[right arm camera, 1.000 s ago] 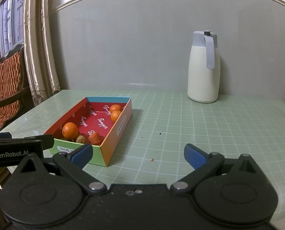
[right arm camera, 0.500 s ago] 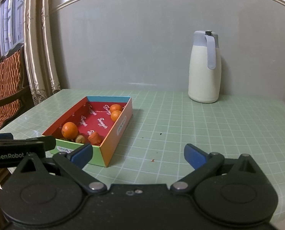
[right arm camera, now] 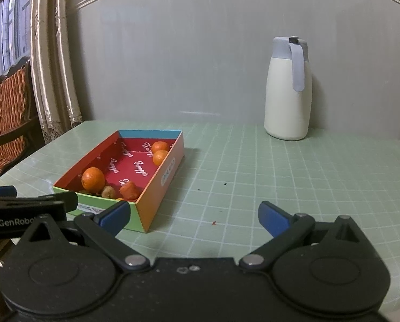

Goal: Organize fruits

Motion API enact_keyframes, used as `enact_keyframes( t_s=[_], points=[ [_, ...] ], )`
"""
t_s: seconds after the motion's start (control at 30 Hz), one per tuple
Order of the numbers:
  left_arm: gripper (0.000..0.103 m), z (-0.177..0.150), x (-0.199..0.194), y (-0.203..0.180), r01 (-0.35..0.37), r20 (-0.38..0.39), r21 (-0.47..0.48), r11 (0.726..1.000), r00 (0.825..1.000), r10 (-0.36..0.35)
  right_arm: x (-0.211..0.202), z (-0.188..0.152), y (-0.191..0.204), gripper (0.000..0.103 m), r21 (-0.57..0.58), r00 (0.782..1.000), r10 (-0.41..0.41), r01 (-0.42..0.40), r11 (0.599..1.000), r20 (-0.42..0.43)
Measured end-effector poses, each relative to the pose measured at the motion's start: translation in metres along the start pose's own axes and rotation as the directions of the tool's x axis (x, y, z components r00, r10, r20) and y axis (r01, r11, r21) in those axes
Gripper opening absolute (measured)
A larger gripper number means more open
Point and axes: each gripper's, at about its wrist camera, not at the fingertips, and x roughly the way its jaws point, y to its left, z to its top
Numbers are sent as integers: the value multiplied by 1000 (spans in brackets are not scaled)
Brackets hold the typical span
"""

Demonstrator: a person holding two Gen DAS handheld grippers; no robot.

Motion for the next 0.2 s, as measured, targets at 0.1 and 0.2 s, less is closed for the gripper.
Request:
enact_keyframes(
  t_s=[0.1, 0.2],
  points=[
    [103, -2, 2, 1, 11, 13, -1, 1000, 1000, -11, 3, 0, -1, 102, 10, 1000, 0, 0, 1000, -4],
    [103, -1, 5, -2, 12, 19, 12, 1000, 1000, -12, 5, 0, -3, 102, 19, 1000, 3, -3, 1000, -1]
  ],
)
